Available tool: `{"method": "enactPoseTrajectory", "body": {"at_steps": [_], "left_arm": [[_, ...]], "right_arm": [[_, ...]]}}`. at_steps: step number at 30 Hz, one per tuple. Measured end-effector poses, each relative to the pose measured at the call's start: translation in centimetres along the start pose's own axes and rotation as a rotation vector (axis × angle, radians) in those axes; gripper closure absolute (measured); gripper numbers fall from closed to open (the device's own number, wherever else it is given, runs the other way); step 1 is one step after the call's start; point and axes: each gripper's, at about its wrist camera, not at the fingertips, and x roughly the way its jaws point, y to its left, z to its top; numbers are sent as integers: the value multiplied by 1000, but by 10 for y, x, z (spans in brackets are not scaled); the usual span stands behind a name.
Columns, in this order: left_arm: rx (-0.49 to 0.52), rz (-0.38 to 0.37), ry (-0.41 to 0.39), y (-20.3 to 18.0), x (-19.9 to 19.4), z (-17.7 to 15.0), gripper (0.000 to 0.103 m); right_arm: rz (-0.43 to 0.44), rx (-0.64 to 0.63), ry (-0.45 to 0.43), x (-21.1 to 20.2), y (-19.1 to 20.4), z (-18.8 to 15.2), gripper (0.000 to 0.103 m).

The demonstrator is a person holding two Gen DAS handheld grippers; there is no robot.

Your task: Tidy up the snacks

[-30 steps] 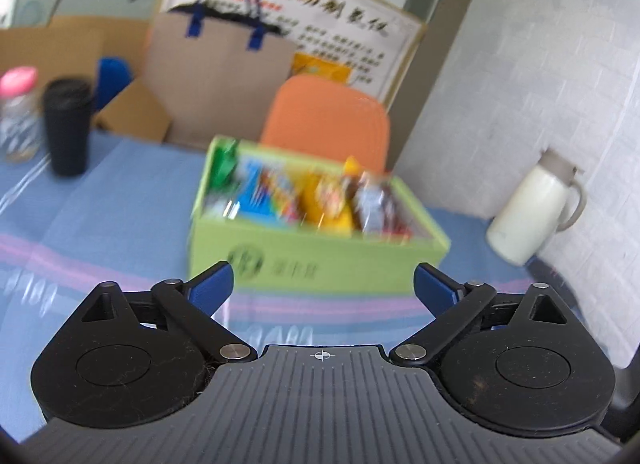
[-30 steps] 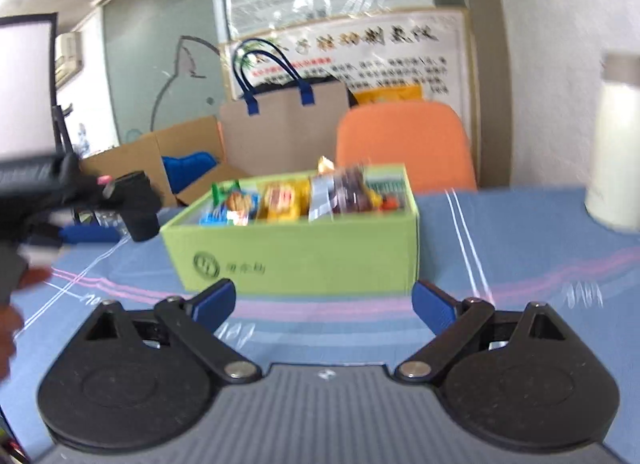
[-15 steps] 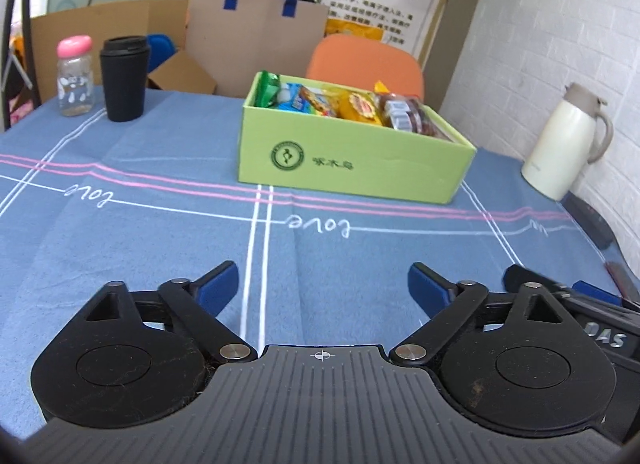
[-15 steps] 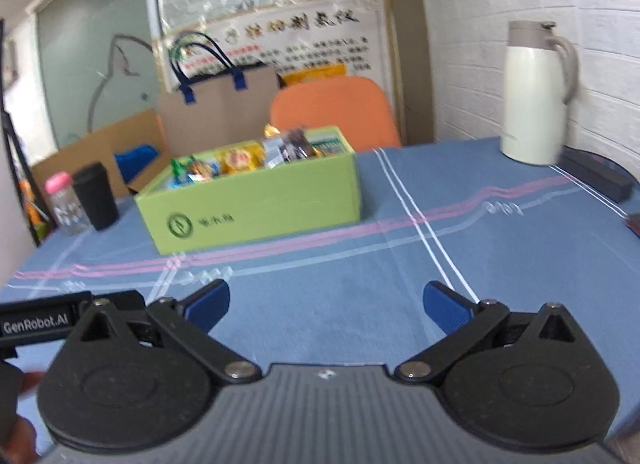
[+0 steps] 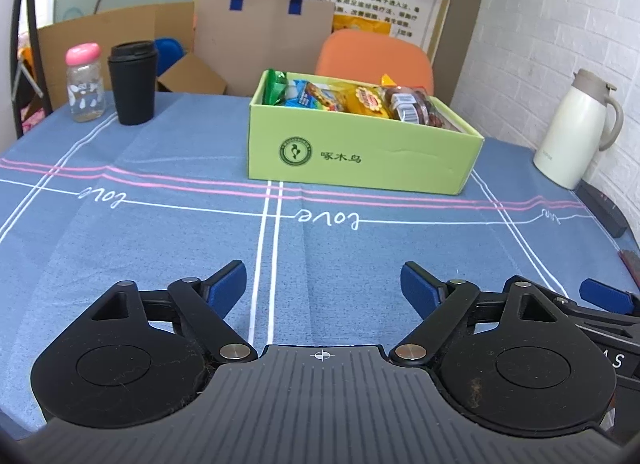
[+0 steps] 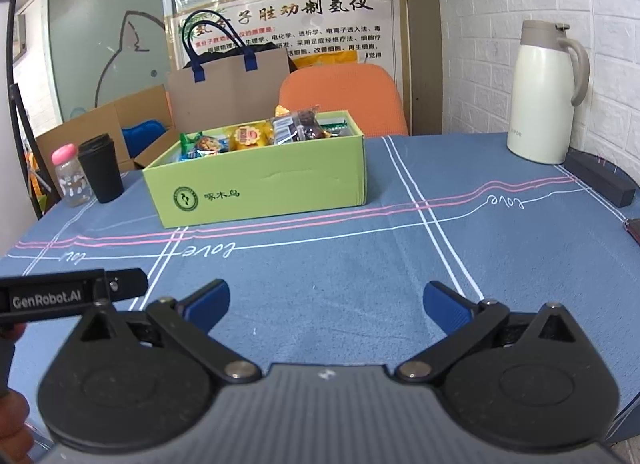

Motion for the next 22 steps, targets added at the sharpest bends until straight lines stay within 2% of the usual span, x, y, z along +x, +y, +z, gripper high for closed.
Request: {"method": "enactPoseTrajectory", "body": {"at_steps": [3, 10, 16, 20, 22], "left_arm": [[-4, -14, 10, 1, 3, 1, 39], [-23, -46, 32, 5, 10, 4, 44], [-52, -43, 17, 8, 12, 4, 49], [-54, -30, 19, 8, 15, 3, 49], [-44, -3, 18, 6, 16, 2, 46]], "right_arm": [[5, 22, 15, 4, -1, 1, 0], [16, 45, 31, 10, -4, 2, 0], [6, 41, 46, 16, -6, -2, 0], [-13, 43, 47, 17, -10, -5, 0], [-15, 46, 48, 17, -11, -5, 0]]}}
